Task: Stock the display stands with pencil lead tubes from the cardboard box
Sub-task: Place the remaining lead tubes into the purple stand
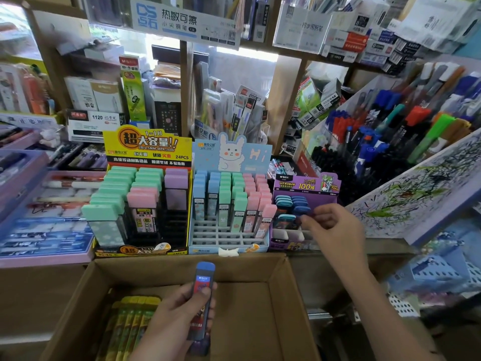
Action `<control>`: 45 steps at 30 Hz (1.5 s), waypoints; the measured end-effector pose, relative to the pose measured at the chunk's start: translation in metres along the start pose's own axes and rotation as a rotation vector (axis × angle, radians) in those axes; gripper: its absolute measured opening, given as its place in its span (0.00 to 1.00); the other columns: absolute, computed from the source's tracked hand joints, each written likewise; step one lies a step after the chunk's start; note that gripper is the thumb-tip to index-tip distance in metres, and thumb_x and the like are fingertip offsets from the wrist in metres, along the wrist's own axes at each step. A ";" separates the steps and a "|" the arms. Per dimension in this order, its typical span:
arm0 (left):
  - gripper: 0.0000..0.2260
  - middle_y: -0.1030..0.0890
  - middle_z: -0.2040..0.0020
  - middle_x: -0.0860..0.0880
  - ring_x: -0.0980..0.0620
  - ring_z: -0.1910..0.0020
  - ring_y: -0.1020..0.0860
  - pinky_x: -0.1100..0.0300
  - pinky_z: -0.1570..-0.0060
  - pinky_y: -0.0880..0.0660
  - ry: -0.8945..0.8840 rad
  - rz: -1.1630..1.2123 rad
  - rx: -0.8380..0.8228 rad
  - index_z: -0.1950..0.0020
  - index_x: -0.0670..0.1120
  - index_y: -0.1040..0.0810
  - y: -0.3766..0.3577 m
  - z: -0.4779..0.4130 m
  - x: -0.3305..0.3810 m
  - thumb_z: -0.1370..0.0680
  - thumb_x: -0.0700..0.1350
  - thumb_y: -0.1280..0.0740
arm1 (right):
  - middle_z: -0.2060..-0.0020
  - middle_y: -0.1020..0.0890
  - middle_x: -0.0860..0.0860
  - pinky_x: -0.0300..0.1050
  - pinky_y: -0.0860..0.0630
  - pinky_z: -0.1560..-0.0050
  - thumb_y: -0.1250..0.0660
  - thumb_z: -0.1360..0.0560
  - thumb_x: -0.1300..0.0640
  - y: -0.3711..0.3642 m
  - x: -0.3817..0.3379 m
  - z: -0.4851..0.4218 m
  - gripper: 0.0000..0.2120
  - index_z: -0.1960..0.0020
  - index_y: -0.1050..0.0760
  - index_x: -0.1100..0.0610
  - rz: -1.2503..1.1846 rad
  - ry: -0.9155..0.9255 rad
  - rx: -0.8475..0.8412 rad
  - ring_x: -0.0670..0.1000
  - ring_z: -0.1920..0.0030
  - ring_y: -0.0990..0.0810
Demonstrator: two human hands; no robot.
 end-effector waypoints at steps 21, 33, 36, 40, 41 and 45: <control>0.07 0.12 0.53 0.42 0.48 0.53 0.13 0.57 0.50 0.17 -0.129 -0.214 -0.238 0.52 0.52 0.10 -0.004 -0.001 -0.013 0.29 0.44 0.24 | 0.70 0.20 0.47 0.35 0.30 0.67 0.24 0.24 0.54 -0.078 -0.052 0.145 0.03 0.56 0.13 0.53 -0.524 -0.431 -0.724 0.44 0.68 0.26; 0.07 0.12 0.60 0.46 0.49 0.60 0.16 0.57 0.56 0.20 -0.088 -0.340 0.001 0.52 0.50 0.12 0.022 -0.019 -0.015 0.21 0.38 0.27 | 0.63 0.16 0.58 0.38 0.24 0.64 0.27 0.25 0.53 -0.034 -0.033 0.105 0.06 0.51 0.14 0.53 -0.659 -0.323 -0.450 0.50 0.65 0.22; 0.13 0.12 0.56 0.46 0.46 0.55 0.14 0.56 0.56 0.20 -0.089 -0.340 0.038 0.55 0.58 0.13 0.027 -0.023 -0.015 0.21 0.39 0.28 | 0.64 0.16 0.56 0.35 0.23 0.64 0.27 0.27 0.51 -0.007 -0.027 0.080 0.09 0.49 0.14 0.52 -0.637 -0.245 -0.290 0.48 0.66 0.22; 0.13 0.12 0.57 0.45 0.45 0.54 0.13 0.55 0.58 0.20 -0.105 -0.332 0.050 0.55 0.59 0.13 0.025 -0.025 -0.013 0.20 0.40 0.28 | 0.65 0.15 0.55 0.34 0.21 0.64 0.28 0.24 0.58 0.025 -0.019 0.049 0.05 0.51 0.14 0.54 -0.613 -0.182 -0.117 0.48 0.67 0.20; 0.13 0.12 0.57 0.45 0.45 0.54 0.13 0.55 0.57 0.20 -0.110 -0.332 0.047 0.55 0.59 0.13 0.024 -0.024 -0.013 0.20 0.40 0.28 | 0.64 0.15 0.54 0.35 0.21 0.63 0.28 0.23 0.59 0.031 -0.018 0.043 0.04 0.50 0.15 0.54 -0.600 -0.176 -0.101 0.47 0.66 0.19; 0.14 0.12 0.57 0.47 0.46 0.54 0.13 0.56 0.58 0.20 -0.116 -0.337 0.044 0.57 0.58 0.12 0.020 -0.021 -0.011 0.21 0.39 0.28 | 0.63 0.14 0.57 0.38 0.18 0.62 0.30 0.21 0.61 0.040 -0.015 0.023 0.05 0.49 0.16 0.54 -0.492 -0.112 -0.096 0.50 0.63 0.16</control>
Point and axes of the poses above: each hand's wrist, its own z-axis away from the middle knuckle, its own y-axis out of the back of the hand, x = y × z, the point moved 3 cm from there along -z, towards the middle knuckle
